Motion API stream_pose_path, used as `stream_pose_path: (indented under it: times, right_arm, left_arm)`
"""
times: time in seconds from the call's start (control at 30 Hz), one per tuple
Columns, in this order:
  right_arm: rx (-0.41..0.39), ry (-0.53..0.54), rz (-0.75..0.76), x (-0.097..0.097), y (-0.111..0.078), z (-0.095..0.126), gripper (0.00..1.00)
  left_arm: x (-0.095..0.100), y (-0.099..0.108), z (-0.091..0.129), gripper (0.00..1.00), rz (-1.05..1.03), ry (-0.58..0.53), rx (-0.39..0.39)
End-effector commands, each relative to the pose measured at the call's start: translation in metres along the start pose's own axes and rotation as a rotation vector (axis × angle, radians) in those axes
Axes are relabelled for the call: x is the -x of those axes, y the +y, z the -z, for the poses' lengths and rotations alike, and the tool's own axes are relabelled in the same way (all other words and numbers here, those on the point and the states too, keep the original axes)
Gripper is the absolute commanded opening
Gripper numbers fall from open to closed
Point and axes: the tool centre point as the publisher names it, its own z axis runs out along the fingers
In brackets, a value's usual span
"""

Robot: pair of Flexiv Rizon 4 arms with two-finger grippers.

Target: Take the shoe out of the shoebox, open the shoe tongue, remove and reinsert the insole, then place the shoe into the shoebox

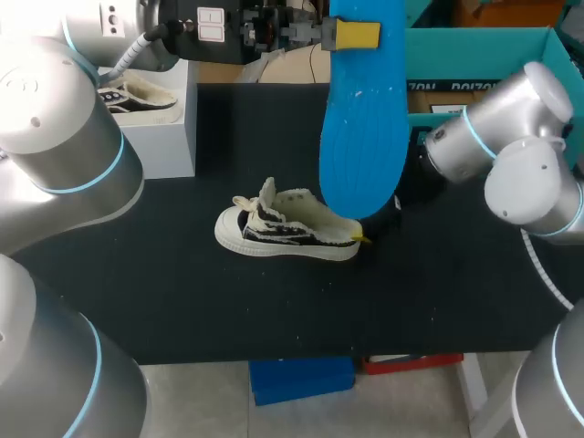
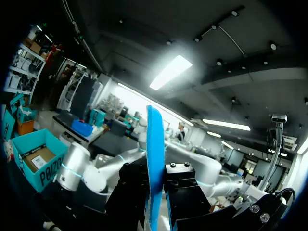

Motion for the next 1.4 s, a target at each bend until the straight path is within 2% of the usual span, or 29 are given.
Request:
stream_pose_path:
  times: [0.03,0.17,0.33,0.73,0.93,1.13,1.4]
  right_arm:
    - [-0.456,0.065,0.008,0.007,0.016,0.013,1.0]
    - [-0.577,0.086,0.024,0.012,0.025,0.005,1.0]
    - [-0.683,0.085,0.047,0.018,0.037,-0.008,1.0]
    - [-0.825,0.058,0.097,0.028,0.065,-0.033,1.0]
    - [-0.829,0.056,0.093,0.032,0.071,-0.045,1.0]
    - [-0.82,0.049,0.077,0.031,0.069,-0.057,1.0]
    - [-0.755,0.009,0.04,0.029,0.066,-0.072,1.0]
  left_arm:
    - [-0.001,0.001,0.0,0.0,0.001,-0.004,0.001]
    - [-0.001,0.001,0.0,0.0,0.001,-0.004,0.001]
    - [-0.001,0.001,0.0,0.0,0.001,-0.004,0.001]
    - [-0.001,0.001,0.0,0.0,0.001,-0.004,0.001]
    - [-0.001,0.001,0.0,0.0,0.001,-0.004,0.001]
    - [-0.001,0.001,0.0,0.0,0.001,-0.004,0.001]
    - [-0.001,0.001,0.0,0.0,0.001,-0.004,0.001]
